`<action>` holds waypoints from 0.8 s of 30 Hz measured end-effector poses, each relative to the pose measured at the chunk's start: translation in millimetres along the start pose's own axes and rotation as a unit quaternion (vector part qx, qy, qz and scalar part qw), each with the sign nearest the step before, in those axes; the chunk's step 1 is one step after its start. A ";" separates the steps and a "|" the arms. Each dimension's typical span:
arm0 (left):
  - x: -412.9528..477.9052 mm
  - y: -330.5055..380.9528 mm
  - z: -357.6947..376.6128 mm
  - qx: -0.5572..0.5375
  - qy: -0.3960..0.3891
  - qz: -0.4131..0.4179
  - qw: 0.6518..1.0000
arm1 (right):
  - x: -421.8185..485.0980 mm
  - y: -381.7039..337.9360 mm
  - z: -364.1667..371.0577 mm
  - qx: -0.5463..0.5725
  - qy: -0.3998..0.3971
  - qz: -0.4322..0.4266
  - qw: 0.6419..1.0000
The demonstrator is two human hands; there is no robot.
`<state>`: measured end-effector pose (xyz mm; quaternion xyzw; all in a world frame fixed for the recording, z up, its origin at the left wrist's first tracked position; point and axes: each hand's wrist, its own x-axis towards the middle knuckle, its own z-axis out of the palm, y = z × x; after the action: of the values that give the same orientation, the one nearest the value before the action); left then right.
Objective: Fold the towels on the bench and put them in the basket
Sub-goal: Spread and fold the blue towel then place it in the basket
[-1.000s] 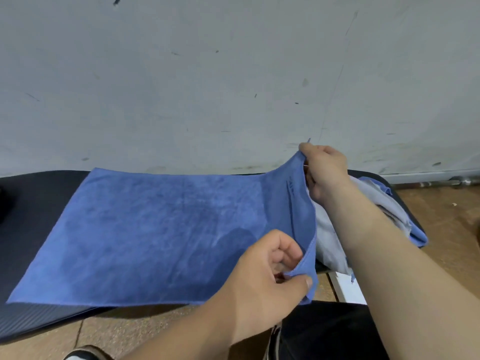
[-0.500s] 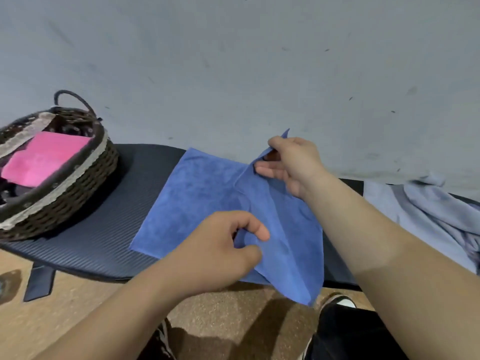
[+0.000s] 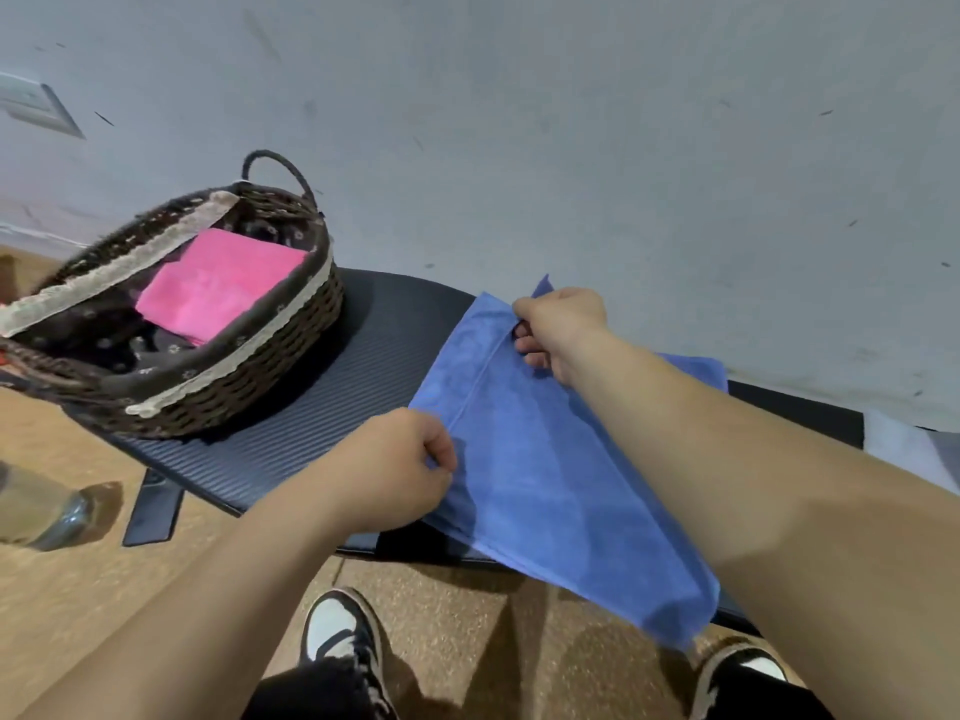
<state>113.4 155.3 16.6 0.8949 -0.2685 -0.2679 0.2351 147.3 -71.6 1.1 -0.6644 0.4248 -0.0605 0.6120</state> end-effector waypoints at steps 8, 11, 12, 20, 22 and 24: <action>3.6 -13.4 -6.4 -0.101 0.027 -0.036 0.994 | 8.0 -16.1 15.4 0.013 0.085 -0.116 0.989; 2.2 -18.8 -12.8 -0.175 0.062 -0.067 0.980 | 7.3 -20.7 27.9 0.000 0.089 -0.144 0.986; 1.7 -22.2 -14.4 -0.169 0.067 -0.075 0.980 | 7.3 -19.6 33.7 0.005 0.077 -0.140 0.987; 9.1 -55.4 -12.5 -0.041 0.074 -0.105 0.991 | 20.2 15.5 60.1 0.018 -0.003 -0.030 0.999; 10.4 -57.8 -11.2 -0.061 0.074 -0.113 0.989 | 23.6 10.5 61.4 0.026 -0.003 -0.011 1.000; 10.3 -59.6 -11.2 -0.108 0.072 -0.129 0.983 | 26.3 4.1 62.7 0.032 0.000 0.007 0.999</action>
<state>148.6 196.6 -12.3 0.9082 -0.1031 -0.2586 0.3124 199.6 -40.2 -29.3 -0.6413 0.4272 -0.0695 0.6336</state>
